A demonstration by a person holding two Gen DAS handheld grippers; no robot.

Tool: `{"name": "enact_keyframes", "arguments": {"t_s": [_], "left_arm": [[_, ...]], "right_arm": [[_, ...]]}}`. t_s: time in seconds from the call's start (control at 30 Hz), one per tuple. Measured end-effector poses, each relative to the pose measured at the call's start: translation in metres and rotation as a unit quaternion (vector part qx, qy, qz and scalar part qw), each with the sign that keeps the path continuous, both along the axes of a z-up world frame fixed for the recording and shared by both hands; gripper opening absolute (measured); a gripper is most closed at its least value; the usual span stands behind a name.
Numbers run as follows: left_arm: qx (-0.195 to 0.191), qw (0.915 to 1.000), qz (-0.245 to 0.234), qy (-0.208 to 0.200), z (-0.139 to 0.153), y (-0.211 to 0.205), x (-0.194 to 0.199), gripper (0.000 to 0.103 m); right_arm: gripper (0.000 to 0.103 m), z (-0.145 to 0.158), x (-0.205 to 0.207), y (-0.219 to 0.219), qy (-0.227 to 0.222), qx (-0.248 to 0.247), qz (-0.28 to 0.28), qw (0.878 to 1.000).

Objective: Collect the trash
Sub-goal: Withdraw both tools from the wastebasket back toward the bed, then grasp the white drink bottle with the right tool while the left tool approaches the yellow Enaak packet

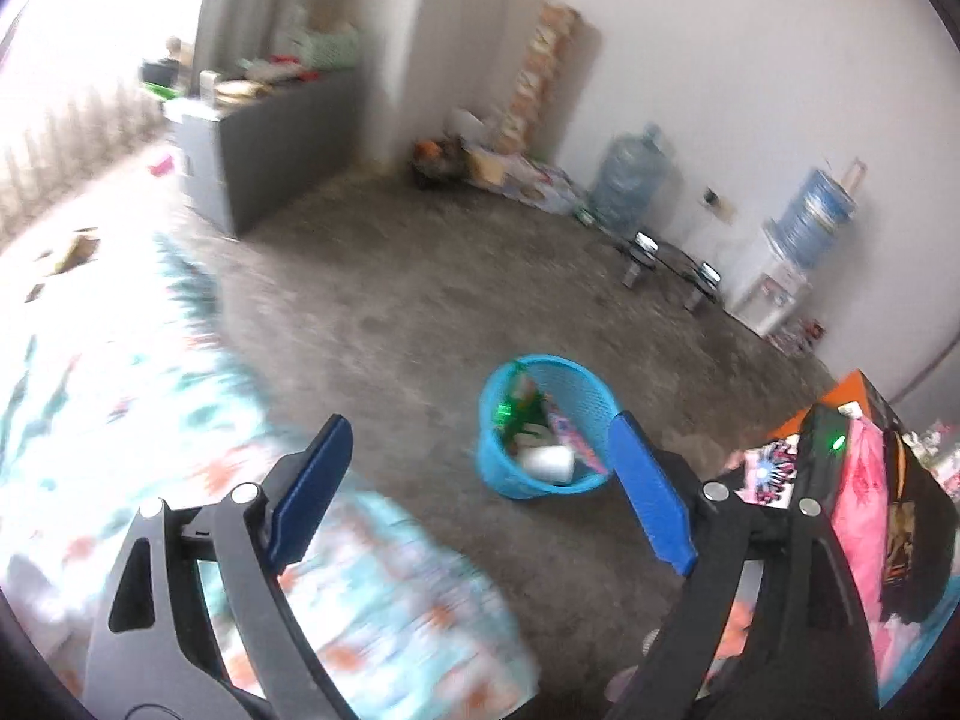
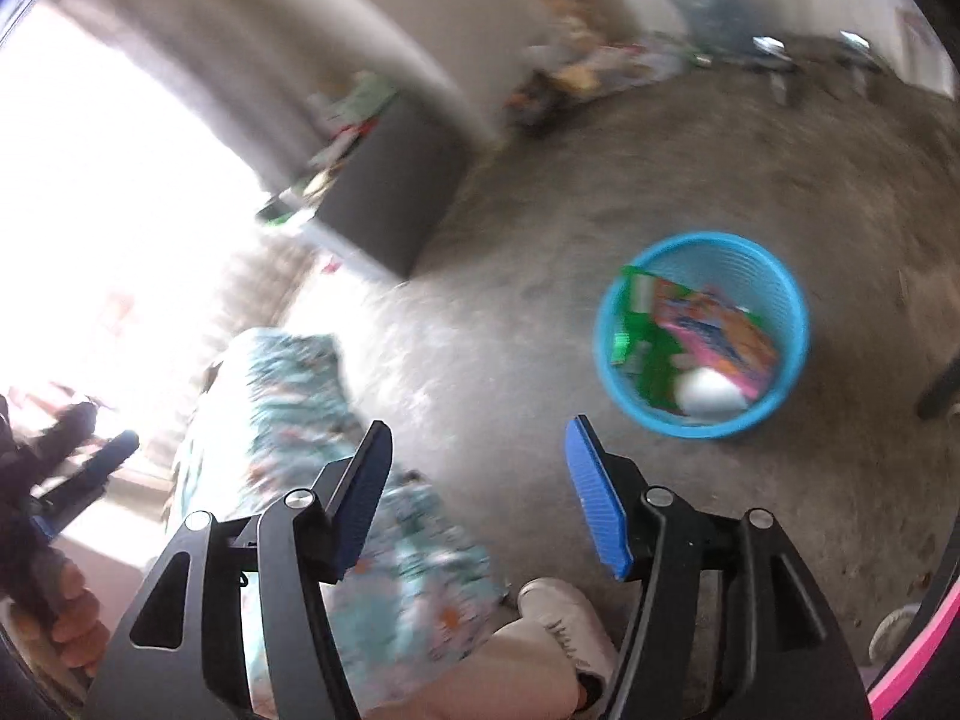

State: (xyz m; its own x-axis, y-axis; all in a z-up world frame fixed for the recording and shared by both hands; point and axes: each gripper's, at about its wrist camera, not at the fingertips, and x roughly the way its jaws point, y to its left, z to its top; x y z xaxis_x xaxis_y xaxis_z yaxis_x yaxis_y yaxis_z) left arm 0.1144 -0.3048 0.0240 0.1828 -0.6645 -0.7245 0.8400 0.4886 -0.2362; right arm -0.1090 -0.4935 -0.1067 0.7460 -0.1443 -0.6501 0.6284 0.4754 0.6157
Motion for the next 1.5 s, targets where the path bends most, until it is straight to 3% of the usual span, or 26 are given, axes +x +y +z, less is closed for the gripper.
{"name": "enact_keyframes", "arguments": {"t_s": [0.2,0.37,0.57,0.77,1.0,1.17,1.3,1.5], "left_arm": [[-0.027,0.9933,0.107,-0.034,0.006,0.140,0.013,0.083],[-0.035,0.9739,0.222,-0.034,-0.006,0.258,0.023,0.083],[-0.035,0.9487,0.312,-0.040,-0.025,0.351,0.027,0.083],[-0.047,0.9318,0.358,-0.041,-0.042,0.396,0.037,0.083],[-0.072,0.9174,0.390,-0.032,-0.055,0.426,0.064,0.083],[-0.103,0.8986,0.426,0.010,-0.061,0.455,0.099,0.081],[-0.115,0.8930,0.433,0.048,-0.070,0.462,0.132,0.069],[-0.107,0.8850,0.441,0.106,-0.099,0.459,0.168,0.049]], "right_arm": [[0.063,0.038,0.040,0.049,-0.017,-0.017,0.085,0.996],[0.063,0.050,0.070,0.087,-0.019,-0.015,0.144,0.989],[0.063,0.053,0.114,0.136,-0.005,0.000,0.215,0.977],[0.063,0.055,0.163,0.190,-0.006,0.032,0.291,0.956],[0.063,0.040,0.224,0.258,-0.019,0.121,0.361,0.925],[0.063,0.034,0.266,0.306,-0.031,0.178,0.392,0.902],[0.064,0.019,0.289,0.330,-0.012,0.216,0.370,0.903],[0.068,-0.003,0.308,0.343,0.000,0.251,0.301,0.920]]}}
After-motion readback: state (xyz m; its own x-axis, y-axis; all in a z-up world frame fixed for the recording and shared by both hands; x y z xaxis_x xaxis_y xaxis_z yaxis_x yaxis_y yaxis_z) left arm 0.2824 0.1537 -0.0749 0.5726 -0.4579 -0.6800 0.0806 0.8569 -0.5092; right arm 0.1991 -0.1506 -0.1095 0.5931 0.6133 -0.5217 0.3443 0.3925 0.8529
